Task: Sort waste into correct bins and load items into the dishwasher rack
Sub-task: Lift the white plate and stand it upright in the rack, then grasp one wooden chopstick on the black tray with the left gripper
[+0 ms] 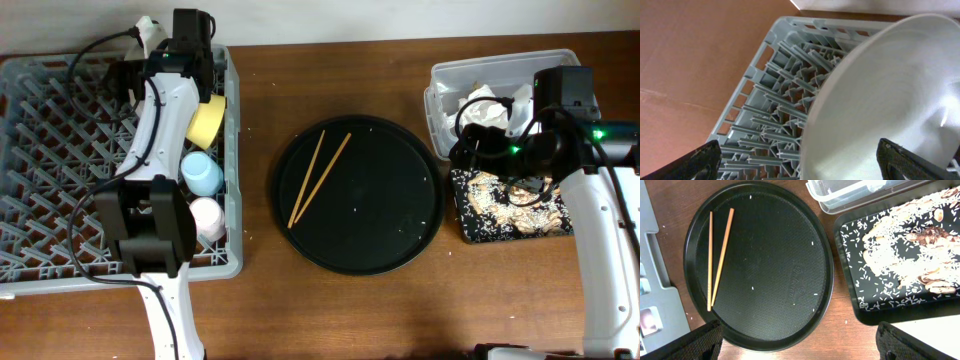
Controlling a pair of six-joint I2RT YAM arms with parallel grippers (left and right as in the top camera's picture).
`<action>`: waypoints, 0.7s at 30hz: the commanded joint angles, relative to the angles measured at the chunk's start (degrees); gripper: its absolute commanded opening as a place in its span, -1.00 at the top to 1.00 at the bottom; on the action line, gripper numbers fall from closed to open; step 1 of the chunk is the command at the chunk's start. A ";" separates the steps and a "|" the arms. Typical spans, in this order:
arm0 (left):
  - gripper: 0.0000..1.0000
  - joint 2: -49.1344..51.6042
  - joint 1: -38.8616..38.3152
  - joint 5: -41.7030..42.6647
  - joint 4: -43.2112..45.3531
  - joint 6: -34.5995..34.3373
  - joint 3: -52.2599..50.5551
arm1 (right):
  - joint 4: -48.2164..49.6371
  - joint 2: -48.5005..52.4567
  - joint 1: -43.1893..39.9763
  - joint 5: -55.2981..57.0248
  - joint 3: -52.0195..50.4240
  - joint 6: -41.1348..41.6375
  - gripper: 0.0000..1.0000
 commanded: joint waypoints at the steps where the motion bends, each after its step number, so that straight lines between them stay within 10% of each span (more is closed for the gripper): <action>1: -0.99 -0.66 0.02 8.26 -2.51 0.57 4.11 | -0.07 -0.11 -0.20 0.48 0.81 -0.59 -0.97; 14: -0.99 -11.56 -0.33 69.09 -21.94 0.52 15.26 | 1.62 -0.11 -0.20 -3.52 0.81 -0.42 -0.97; 21: -0.95 -11.39 -3.13 70.77 -32.15 1.49 15.19 | 7.65 0.17 3.74 -7.04 0.81 3.15 -0.98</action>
